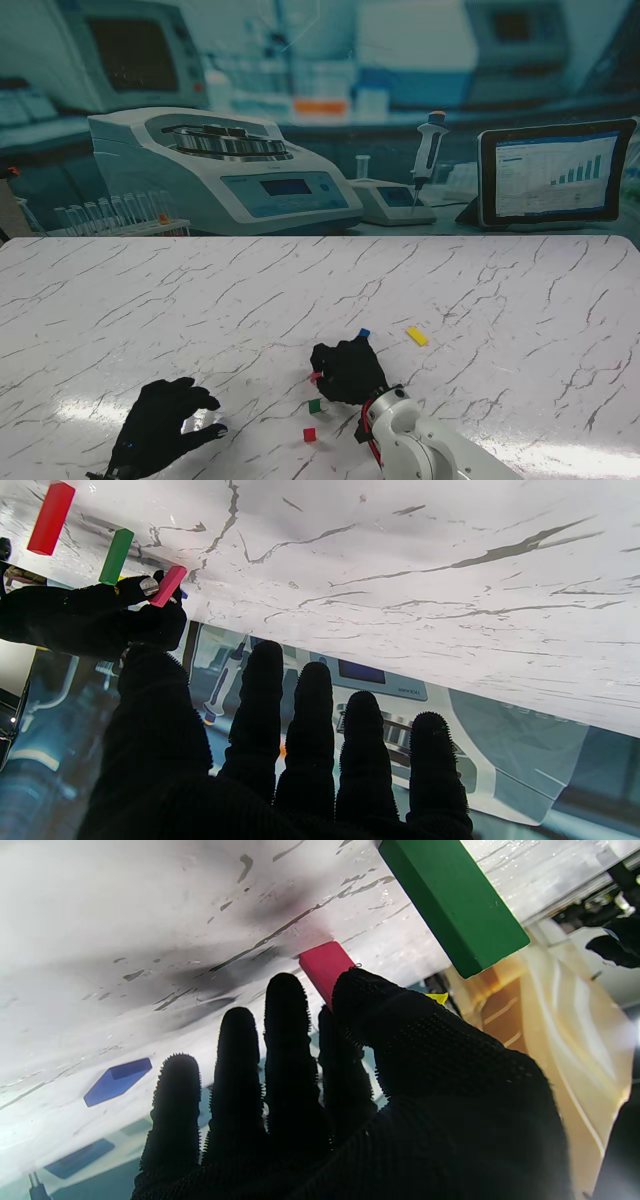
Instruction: Arrange dominoes in a row
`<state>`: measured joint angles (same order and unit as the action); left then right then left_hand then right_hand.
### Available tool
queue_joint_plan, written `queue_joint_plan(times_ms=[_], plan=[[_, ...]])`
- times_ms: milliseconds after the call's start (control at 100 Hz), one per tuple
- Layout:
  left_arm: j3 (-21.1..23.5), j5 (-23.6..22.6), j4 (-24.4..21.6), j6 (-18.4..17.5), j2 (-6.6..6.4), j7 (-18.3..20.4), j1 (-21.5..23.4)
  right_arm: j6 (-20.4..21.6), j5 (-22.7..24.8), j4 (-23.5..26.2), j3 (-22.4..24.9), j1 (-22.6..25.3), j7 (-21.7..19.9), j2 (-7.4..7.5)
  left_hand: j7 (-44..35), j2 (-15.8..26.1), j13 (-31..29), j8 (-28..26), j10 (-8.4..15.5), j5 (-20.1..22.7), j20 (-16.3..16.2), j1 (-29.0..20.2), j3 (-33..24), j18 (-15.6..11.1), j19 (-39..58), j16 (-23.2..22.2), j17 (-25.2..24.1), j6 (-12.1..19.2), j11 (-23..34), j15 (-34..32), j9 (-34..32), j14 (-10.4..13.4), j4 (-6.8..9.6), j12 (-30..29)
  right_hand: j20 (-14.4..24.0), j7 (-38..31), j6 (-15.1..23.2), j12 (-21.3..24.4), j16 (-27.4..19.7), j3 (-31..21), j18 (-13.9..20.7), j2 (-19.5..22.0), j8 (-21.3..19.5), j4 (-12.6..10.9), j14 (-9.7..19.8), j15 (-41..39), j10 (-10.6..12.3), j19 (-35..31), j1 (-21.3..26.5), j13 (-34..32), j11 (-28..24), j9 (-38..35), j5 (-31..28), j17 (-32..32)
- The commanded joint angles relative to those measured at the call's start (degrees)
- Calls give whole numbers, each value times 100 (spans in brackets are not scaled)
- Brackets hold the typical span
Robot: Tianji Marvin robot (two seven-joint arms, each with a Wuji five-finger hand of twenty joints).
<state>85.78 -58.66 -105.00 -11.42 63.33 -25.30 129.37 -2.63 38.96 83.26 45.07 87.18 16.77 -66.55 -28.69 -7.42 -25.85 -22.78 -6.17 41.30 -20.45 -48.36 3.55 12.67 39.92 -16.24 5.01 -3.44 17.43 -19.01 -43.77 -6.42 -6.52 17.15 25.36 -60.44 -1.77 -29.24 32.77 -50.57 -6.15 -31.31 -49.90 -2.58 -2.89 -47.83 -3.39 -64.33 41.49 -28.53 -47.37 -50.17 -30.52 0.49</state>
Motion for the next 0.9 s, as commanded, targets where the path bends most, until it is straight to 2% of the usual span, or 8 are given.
queue_joint_plan(times_ms=[0,240,260,300,440,890], plan=[[-5,28,-1,-107,31,49,54,28,-23,52,10,50,-38,4,-39,-2,-30,-66,131,110,-46,45,56,-86,58,-62,-16,178,95,-80,-151,160,-21,59,-92,193,-110,-18,-56,-11,-244,-29,49,327,-67,98,-59,89,22,193,113,160,311,-127],[2,30,1,-109,31,59,48,111,-78,121,120,76,-235,49,-43,4,-23,-66,127,113,-46,39,60,-97,58,-61,-15,179,93,-80,-145,152,-23,58,-119,539,-211,-35,-77,25,-313,-97,102,370,-164,199,-181,209,-164,426,237,445,452,-237],[2,30,1,-109,31,60,47,119,-81,124,126,77,-244,51,-44,4,-28,-66,126,113,-46,37,59,-97,58,-61,-14,181,95,-82,-148,154,-23,58,-106,753,-224,-55,-68,0,-324,-91,-75,364,-171,216,-192,256,-210,448,256,473,406,-241],[2,29,1,-109,30,63,46,135,-85,120,132,78,-243,51,-47,5,-28,-67,128,117,-46,35,59,-101,59,-61,-13,176,98,-83,-152,151,-23,59,-99,833,-225,-62,-65,-5,-329,-93,-125,363,-174,220,-201,268,-228,453,262,481,383,-244],[-3,28,9,-115,30,57,40,145,-95,96,116,57,-226,43,-50,11,-25,-67,127,112,-46,52,66,-95,59,-62,-15,176,96,-86,-149,155,-25,58,-86,720,-161,-85,-52,94,-329,-65,-229,409,-171,202,-181,268,-179,424,231,443,354,-246],[-15,40,20,-98,31,58,41,79,-94,78,69,25,-141,14,-49,8,-30,-65,125,112,-46,54,64,-103,60,-61,-11,184,100,-86,-156,150,-24,59,-73,612,-182,-103,-31,367,-316,166,-178,394,-185,185,-186,282,-285,437,170,467,355,-258]])
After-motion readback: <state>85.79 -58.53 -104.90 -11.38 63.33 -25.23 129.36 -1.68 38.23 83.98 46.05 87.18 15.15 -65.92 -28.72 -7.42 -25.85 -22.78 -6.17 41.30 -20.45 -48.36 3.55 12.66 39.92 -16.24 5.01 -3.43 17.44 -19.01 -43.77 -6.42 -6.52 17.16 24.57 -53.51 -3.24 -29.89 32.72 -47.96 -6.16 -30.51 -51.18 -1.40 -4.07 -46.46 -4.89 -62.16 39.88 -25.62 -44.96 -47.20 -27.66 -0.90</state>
